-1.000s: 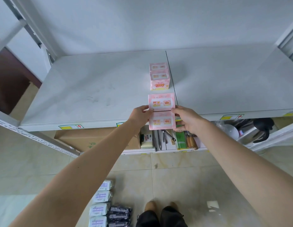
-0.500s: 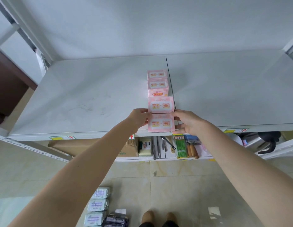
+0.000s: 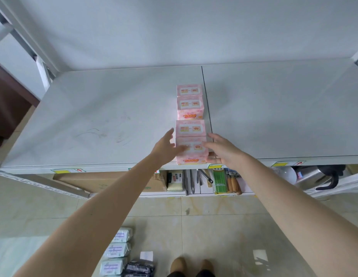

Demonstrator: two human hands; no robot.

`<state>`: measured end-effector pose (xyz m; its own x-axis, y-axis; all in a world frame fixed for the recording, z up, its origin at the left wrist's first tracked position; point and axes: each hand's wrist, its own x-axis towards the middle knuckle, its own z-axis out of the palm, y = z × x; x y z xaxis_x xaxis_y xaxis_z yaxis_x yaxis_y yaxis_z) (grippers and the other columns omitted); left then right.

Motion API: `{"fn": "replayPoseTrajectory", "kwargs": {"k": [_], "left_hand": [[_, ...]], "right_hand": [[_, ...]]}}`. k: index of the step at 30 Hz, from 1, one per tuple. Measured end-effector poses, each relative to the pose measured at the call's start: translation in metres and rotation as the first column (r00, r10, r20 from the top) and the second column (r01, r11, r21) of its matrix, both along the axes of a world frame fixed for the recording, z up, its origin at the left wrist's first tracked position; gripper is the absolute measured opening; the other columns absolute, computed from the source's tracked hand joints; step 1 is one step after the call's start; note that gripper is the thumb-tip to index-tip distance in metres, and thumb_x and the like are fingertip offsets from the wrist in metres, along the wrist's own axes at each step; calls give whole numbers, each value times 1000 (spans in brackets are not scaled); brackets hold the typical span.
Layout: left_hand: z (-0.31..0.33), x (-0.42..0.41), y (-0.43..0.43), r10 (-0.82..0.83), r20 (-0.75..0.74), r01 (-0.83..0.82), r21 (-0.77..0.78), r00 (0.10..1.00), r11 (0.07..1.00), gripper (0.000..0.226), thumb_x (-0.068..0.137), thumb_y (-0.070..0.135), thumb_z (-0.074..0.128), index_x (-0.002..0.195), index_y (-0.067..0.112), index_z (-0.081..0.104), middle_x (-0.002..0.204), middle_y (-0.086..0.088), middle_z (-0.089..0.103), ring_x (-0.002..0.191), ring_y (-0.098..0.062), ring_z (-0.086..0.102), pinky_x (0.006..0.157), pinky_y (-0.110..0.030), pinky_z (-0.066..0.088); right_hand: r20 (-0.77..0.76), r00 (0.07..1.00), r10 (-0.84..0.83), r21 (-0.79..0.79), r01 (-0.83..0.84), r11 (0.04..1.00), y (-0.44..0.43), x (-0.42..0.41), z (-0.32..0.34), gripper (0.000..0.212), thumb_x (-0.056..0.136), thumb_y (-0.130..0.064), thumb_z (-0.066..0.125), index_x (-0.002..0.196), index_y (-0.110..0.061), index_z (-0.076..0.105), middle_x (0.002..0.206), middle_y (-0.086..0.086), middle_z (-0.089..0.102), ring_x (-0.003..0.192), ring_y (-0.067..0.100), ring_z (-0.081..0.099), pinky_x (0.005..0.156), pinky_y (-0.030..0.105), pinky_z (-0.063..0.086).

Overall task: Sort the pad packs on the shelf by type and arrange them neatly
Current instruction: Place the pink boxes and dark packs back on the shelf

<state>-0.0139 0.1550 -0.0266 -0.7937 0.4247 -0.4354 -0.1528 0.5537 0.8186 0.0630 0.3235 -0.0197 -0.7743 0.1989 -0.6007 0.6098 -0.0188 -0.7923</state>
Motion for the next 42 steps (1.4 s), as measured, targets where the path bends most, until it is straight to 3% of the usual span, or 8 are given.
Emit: {"fn": "replayPoseTrajectory", "kwargs": {"k": [2, 5, 8, 14, 22, 30, 35, 42], "left_hand": [[0, 4, -7, -244, -184, 227, -112, 952, 968, 102, 75, 26, 76, 149, 26, 6, 157, -3, 12, 142, -25, 22, 113, -48, 29], [-5, 7, -15, -547, -365, 389, -423, 753, 818, 97, 77, 30, 73, 148, 31, 7, 158, 4, -5, 145, -21, 5, 115, -46, 26], [-10, 3, -17, -601, -423, 361, -520, 678, 774, 74, 87, 31, 61, 147, 28, 18, 158, 9, 1, 145, -17, 8, 112, -43, 31], [-4, -6, -4, -651, -420, 336, -609, 632, 719, 69, 93, 31, 53, 148, 29, 12, 158, 9, -1, 144, -15, 12, 109, -35, 31], [-5, -13, 2, -667, -420, 318, -641, 615, 698, 72, 94, 34, 50, 149, 29, 4, 158, 8, -7, 146, -18, 6, 109, -40, 33], [-1, 9, -16, -520, -499, 255, -506, 693, 824, 61, 95, 38, 44, 147, 23, 18, 158, 2, 4, 141, -22, 20, 102, -40, 40], [5, 22, -36, -385, -582, 197, -361, 716, 912, 39, 94, 29, 48, 130, 13, 47, 134, -5, 39, 119, -22, 47, 92, -34, 46], [23, 51, -62, -172, -494, 92, -183, 852, 979, 21, 93, 21, 51, 108, 8, 59, 107, -1, 41, 83, -14, 53, 80, -27, 46]], "right_hand": [[-98, 980, 175, 309, -137, 941, 4, 9, -3, 83, 79, -29, 70, 145, -30, 21, 149, 3, 31, 131, 23, 39, 105, 43, 39], [-79, 862, 501, 710, -304, 635, 8, 18, -7, 88, 78, -35, 70, 147, -31, 15, 156, 0, 13, 143, 18, 14, 113, 45, 27], [33, 816, 577, 834, -340, 434, 12, 19, -11, 70, 88, -34, 58, 146, -31, 19, 157, -5, 13, 142, 18, 17, 109, 43, 34], [99, 806, 583, 893, -331, 305, 18, 7, -11, 65, 93, -32, 51, 147, -27, 17, 155, -7, 20, 142, 17, 17, 108, 38, 32], [128, 796, 591, 906, -337, 257, 22, -4, -11, 64, 93, -33, 50, 148, -24, 17, 154, -5, 24, 140, 20, 24, 105, 39, 36], [40, 853, 521, 902, -255, 348, 10, 18, -4, 68, 91, -36, 51, 147, -26, 15, 153, 7, 22, 137, 28, 29, 104, 43, 37], [-76, 877, 474, 918, -124, 377, -6, 36, 10, 56, 91, -32, 51, 142, -18, 32, 150, 7, 26, 135, 25, 31, 102, 40, 38], [-323, 890, 321, 804, 79, 590, -43, 70, 20, 41, 90, -28, 57, 127, -11, 52, 126, 7, 56, 118, 22, 50, 96, 29, 39]]}}
